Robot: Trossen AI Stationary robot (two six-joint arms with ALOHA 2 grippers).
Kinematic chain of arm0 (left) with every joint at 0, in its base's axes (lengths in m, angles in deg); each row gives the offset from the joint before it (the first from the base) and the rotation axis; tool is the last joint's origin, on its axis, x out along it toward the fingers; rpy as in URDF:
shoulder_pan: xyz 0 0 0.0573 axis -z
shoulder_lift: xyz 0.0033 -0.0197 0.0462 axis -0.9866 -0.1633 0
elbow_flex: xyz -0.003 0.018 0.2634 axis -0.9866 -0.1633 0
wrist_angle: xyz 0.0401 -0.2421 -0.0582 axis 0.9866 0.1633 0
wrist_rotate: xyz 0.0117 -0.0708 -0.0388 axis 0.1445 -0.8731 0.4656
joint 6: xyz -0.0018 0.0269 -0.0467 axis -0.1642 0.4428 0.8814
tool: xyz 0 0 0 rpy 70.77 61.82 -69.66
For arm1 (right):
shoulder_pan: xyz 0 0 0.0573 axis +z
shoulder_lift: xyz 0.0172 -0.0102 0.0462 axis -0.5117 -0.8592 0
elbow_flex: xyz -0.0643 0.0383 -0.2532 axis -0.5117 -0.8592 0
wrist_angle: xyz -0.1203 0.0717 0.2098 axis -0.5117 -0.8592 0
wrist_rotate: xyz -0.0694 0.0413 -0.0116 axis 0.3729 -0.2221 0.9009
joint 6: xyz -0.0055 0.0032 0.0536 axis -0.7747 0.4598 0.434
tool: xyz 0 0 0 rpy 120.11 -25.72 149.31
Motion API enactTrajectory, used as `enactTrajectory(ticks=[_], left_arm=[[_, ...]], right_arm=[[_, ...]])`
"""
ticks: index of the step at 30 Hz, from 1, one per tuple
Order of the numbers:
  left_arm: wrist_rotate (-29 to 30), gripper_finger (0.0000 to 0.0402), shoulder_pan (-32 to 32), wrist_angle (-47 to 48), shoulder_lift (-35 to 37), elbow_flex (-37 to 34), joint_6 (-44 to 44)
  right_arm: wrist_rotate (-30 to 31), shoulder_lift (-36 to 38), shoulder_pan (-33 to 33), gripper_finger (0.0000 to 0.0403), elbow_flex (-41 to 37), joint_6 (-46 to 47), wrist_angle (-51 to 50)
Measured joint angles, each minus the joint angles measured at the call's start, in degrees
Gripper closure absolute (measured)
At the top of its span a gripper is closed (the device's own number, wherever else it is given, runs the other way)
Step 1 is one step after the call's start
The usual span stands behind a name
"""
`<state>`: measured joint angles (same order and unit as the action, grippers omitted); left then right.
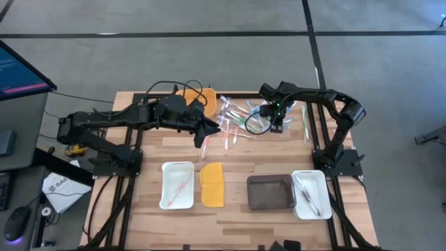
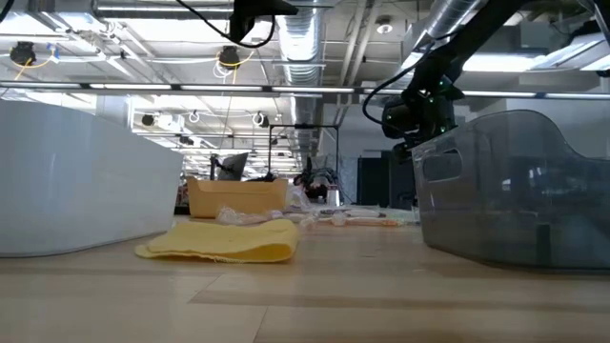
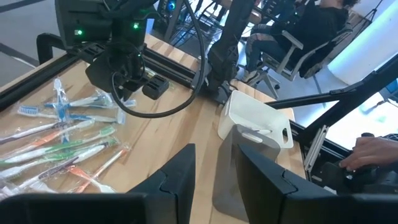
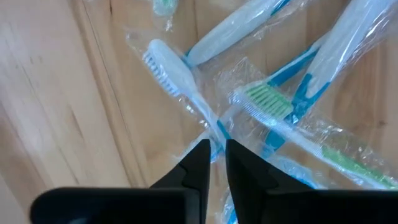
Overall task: Pick & Place Toothbrushes
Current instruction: Put the blue toothbrush into the black bin
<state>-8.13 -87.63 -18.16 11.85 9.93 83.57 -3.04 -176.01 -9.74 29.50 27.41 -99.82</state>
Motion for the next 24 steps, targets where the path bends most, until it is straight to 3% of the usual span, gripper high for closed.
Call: enactTrajectory(ticks=[24], left_arm=[[-0.01, 0.0294, 0.00, 0.07, 0.00, 0.00, 0.26]], right_arm=[[0.00, 0.09, -4.35, 0.0275, -3.67, -0.53, 3.89]])
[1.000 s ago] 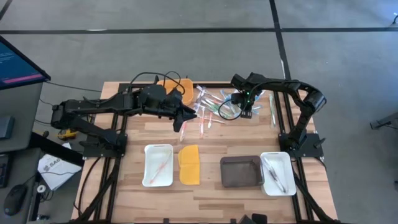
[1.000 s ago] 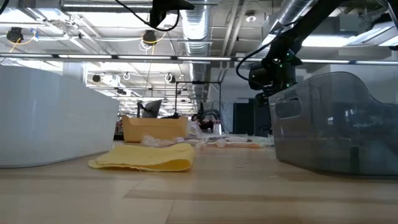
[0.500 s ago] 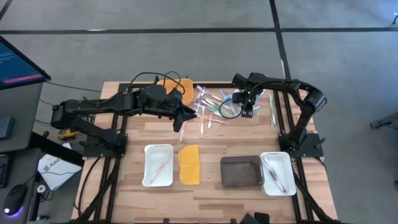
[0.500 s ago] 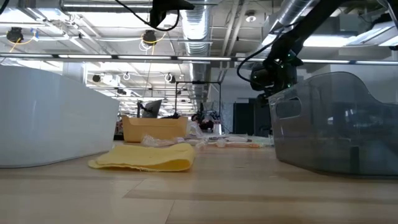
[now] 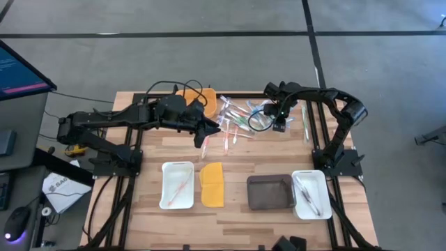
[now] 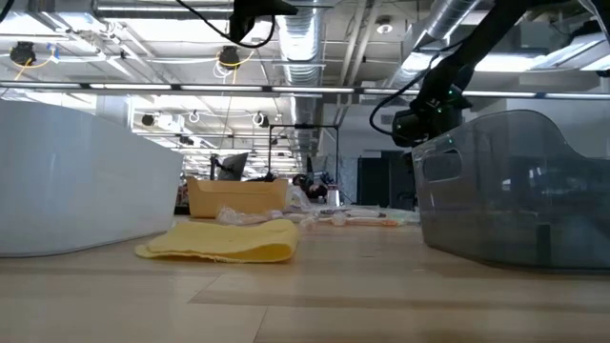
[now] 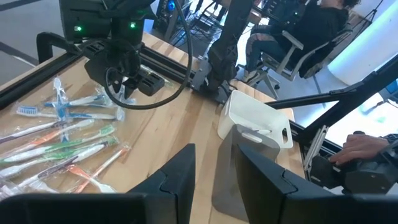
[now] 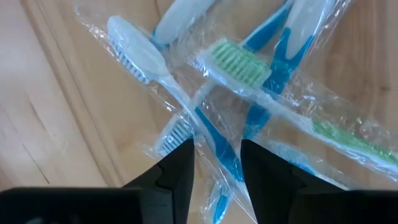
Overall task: Pick & Place Toothbrushes
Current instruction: Put the blue toothbrush into the black bin
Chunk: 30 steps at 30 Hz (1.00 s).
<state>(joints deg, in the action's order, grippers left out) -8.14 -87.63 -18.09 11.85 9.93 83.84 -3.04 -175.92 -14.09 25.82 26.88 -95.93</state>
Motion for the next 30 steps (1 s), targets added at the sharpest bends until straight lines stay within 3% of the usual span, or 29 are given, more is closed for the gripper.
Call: enactTrajectory(ticks=[12, 20, 25, 30], left_arm=[[-0.01, 0.0294, 0.00, 0.09, 0.00, 0.00, 0.20], [-0.01, 0.0294, 0.00, 0.05, 0.00, 0.00, 0.20], [-0.01, 0.0294, 0.00, -0.10, 0.00, 0.00, 0.15], [-0.01, 0.0294, 0.00, -0.45, 0.00, 0.00, 0.13]], right_arm=[[0.04, 0.00, 0.04, 0.0304, -2.25, 0.95, 2.57], [0.28, 0.00, 1.04, 0.0389, -2.25, 3.08, -2.52], [1.79, 0.00, 2.26, 0.0375, -1.80, 7.00, -5.53], [2.58, 0.28, 3.36, 0.0394, 1.91, 8.20, -8.82]])
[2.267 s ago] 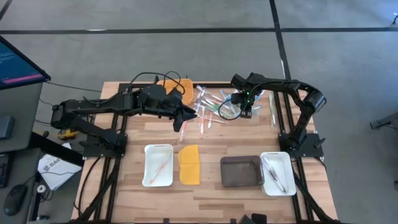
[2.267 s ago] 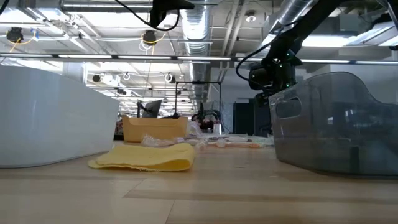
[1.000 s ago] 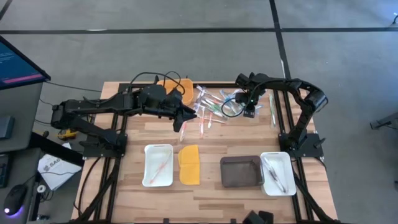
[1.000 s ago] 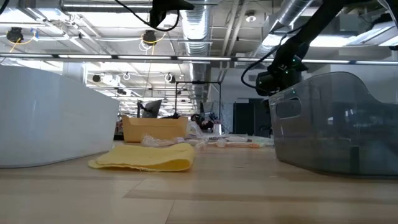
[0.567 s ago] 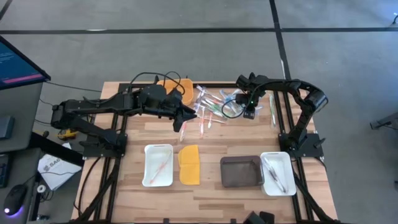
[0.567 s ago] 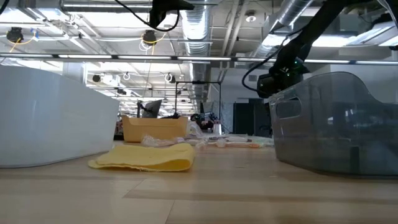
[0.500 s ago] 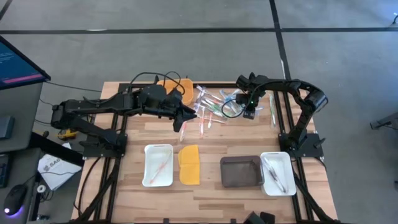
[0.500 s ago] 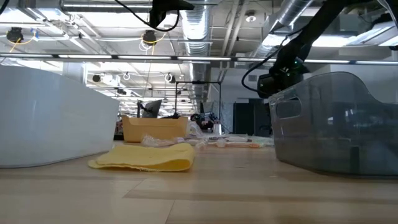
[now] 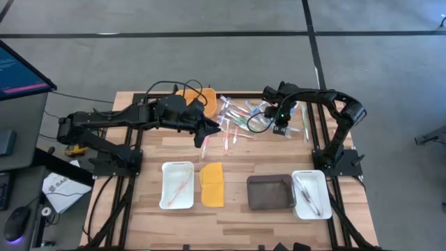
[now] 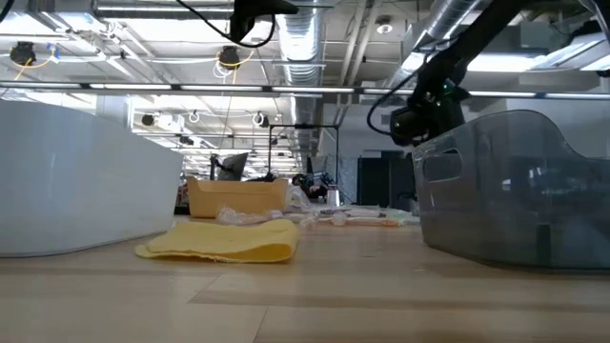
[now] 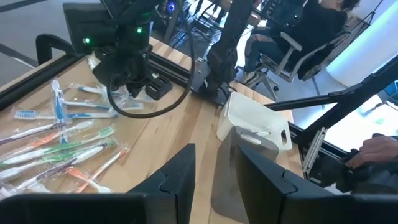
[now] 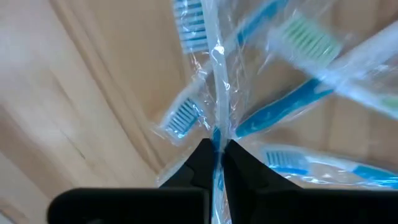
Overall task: Pick & Place Toothbrushes
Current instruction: Put the blue toothbrush into the black bin
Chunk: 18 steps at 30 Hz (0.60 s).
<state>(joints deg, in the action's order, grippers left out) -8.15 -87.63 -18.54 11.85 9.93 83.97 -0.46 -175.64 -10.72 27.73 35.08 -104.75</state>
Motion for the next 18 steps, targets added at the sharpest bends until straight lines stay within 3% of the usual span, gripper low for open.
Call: enactTrajectory(ticks=[11, 18], left_arm=[[0.00, 0.0294, 0.00, -0.05, 0.00, 0.00, -0.07], [0.00, 0.0294, 0.00, -0.01, 0.00, 0.00, 0.04]], right_arm=[[0.49, 6.84, 3.82, 0.0394, 10.11, 5.02, -1.28], [0.48, 12.58, 12.49, 0.0394, 11.09, 12.83, -5.34]])
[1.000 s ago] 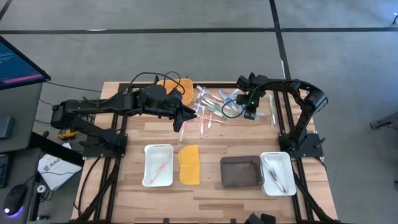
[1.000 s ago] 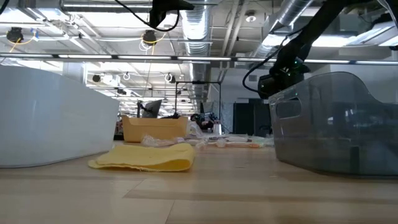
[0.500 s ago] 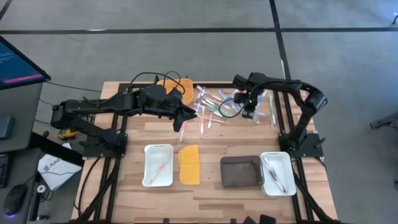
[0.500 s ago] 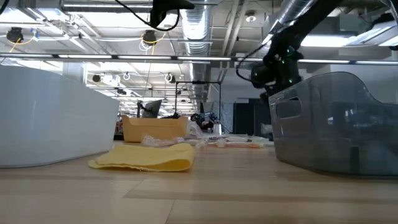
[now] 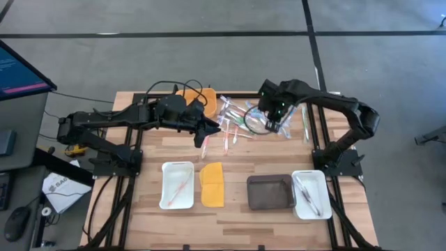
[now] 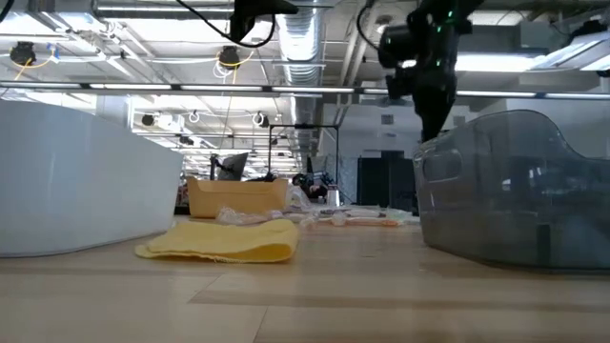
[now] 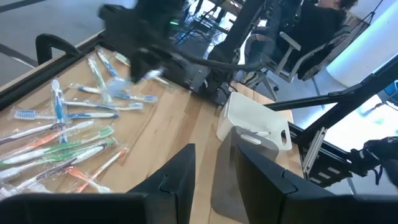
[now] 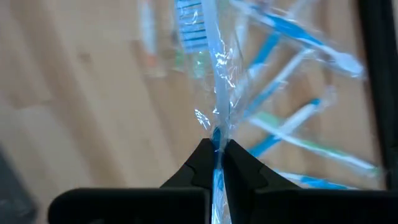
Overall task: Pick & Place Toothbrushes
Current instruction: Put the blue toothbrush into the black bin
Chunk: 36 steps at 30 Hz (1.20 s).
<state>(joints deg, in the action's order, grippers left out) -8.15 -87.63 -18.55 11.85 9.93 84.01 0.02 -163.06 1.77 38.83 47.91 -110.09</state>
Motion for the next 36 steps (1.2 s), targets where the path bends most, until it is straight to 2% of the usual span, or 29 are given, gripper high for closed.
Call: enactTrajectory(ticks=[13, 20, 24, 29, 32, 36], left_arm=[[1.40, 0.0294, 0.00, -0.52, 0.00, 0.00, 2.09], [3.58, 0.0294, 0.49, -1.49, 0.00, 0.00, 14.96], [4.79, 0.0294, 2.64, -1.77, 0.00, 0.00, 17.54], [10.22, 0.0294, 7.16, -3.04, 0.00, 0.00, 19.46], [12.46, 0.0294, 9.07, -3.87, 0.00, 0.00, 19.59], [15.32, 0.0294, 10.60, -4.27, 0.00, 0.00, 21.15]], right_arm=[[0.08, 7.83, 27.03, 0.0394, 0.00, 18.20, -2.68], [3.86, 6.79, 41.84, 0.0394, 0.00, 34.70, -0.95], [7.05, 4.07, 48.51, 0.0394, 0.00, 41.89, -1.03], [7.34, -0.60, 54.98, 0.0393, -0.02, 43.06, -0.15], [7.32, -3.30, 58.16, 0.0389, -0.04, 39.04, 3.13], [7.28, -6.89, 61.44, 0.0396, -0.04, 28.79, 7.37]])
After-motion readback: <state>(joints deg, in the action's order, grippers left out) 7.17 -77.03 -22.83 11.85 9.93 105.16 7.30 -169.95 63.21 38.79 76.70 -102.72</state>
